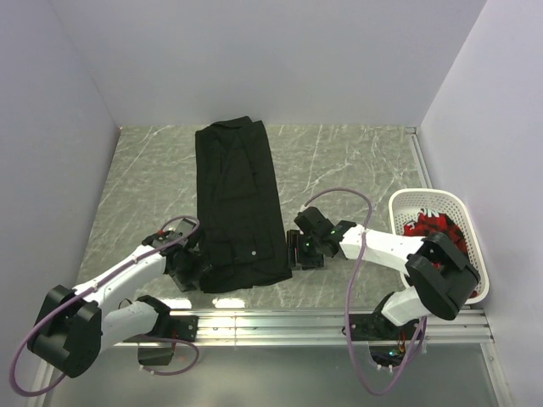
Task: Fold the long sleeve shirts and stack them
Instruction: Fold the shirt
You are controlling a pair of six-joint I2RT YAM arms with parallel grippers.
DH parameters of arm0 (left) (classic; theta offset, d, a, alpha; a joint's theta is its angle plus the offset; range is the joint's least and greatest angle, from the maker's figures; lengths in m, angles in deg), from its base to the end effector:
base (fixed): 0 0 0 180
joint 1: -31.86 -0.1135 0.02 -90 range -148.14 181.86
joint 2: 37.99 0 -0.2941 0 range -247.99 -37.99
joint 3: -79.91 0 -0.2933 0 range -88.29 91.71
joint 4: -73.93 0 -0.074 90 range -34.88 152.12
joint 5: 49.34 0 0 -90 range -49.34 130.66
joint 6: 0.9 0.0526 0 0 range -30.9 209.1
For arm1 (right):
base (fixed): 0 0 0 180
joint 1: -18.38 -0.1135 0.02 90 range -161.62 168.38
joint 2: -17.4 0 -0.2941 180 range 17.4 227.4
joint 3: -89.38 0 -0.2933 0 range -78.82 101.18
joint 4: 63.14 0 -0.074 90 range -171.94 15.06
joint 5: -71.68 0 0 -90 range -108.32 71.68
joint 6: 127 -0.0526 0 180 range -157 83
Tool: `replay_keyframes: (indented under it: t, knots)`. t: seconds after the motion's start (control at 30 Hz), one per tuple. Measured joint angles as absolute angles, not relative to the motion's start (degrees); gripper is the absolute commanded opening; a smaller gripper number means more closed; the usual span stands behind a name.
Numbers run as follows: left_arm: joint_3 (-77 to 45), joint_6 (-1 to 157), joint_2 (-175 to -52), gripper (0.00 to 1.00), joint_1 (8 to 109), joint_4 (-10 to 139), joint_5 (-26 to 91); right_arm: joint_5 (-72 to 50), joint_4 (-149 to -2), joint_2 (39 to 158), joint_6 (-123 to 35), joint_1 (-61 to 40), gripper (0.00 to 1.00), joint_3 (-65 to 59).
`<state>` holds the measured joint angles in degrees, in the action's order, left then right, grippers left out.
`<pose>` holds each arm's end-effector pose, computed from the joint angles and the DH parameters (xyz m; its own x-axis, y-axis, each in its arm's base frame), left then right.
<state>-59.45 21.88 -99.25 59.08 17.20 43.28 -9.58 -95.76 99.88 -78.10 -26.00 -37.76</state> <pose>0.1619 -0.0806 0.1446 -0.7490 -0.6505 -0.1259 -0.6265 0.7572 -0.1846 0.2054 0.2122 0.1486 -0.9643 -0.0346 -0.2626 -0.1433 0.9019 0.4075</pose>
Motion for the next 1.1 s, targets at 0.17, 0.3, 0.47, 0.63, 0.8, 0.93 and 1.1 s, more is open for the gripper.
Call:
replay_keyframes:
  t: [0.17, 0.3, 0.47, 0.63, 0.8, 0.93, 1.1]
  knots:
    - [-59.4, 22.0, -99.5, 0.48, 59.1, 16.8, 43.4, -9.0, -95.3, 101.0, -78.1, -26.1, 0.65, -37.6]
    - [-59.4, 22.1, -99.8, 0.36, 59.1, 16.2, 43.5, -8.3, -94.9, 102.0, -78.3, -26.3, 0.65, -36.8]
    - [-59.5, 22.2, -100.0, 0.21, 59.5, 16.0, 43.5, -8.1, -94.4, 103.0, -78.6, -26.8, 0.64, -36.1]
    - [-59.7, 22.3, -99.9, 0.06, 59.9, 16.4, 43.5, -7.7, -94.4, 105.2, -79.0, -28.0, 0.58, -34.2]
    - [-59.9, 22.4, -99.4, 0.01, 60.0, 16.8, 43.1, -7.2, -94.7, 107.4, -79.1, -29.2, 0.47, -32.5]
    - [-60.0, 22.4, -98.6, 0.01, 60.2, 17.4, 42.8, -7.0, -95.2, 108.6, -79.1, -29.5, 0.3, -31.8]
    - [-60.0, 22.4, -97.0, 0.01, 60.2, 17.2, 42.4, -6.8, -96.0, 109.7, -78.9, -29.7, 0.03, -31.2]
